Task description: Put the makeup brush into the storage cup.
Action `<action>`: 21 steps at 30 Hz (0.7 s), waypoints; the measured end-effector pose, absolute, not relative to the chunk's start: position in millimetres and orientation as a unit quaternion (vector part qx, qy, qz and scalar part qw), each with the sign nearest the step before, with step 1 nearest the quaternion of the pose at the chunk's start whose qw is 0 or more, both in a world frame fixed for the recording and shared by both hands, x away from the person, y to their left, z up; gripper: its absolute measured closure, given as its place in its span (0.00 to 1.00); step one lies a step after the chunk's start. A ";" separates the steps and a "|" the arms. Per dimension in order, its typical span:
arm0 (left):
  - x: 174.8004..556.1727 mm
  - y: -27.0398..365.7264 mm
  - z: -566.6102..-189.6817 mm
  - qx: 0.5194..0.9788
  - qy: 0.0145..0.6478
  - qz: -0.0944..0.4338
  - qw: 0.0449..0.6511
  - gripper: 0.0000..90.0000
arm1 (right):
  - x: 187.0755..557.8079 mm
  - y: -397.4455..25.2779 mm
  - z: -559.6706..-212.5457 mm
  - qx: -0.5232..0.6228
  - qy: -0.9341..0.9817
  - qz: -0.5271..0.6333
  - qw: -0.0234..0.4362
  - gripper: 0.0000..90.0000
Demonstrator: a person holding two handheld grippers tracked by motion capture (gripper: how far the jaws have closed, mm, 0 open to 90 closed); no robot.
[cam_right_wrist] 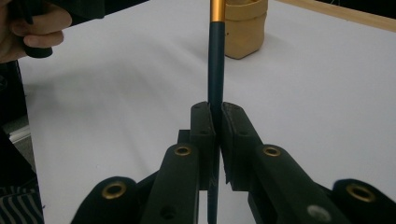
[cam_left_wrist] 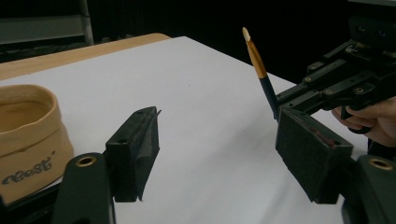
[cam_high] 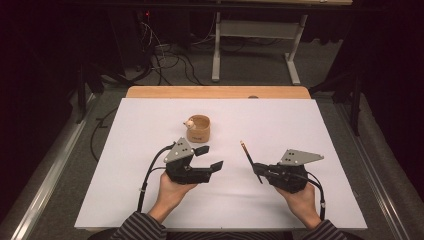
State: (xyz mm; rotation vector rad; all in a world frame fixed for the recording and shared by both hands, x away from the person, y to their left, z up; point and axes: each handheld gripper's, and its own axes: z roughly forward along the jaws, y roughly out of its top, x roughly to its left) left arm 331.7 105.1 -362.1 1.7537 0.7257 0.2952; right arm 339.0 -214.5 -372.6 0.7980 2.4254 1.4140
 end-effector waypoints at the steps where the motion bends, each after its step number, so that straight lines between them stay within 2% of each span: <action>1: 332.3 102.8 -362.4 0.749 0.308 0.124 0.573 0.34 | 339.3 -213.8 -372.8 0.270 0.825 0.483 0.111 0.96; 21: 345.7 73.1 -367.1 0.754 0.304 0.088 0.576 0.37 | 342.2 -203.4 -372.3 0.264 0.825 0.490 0.094 0.96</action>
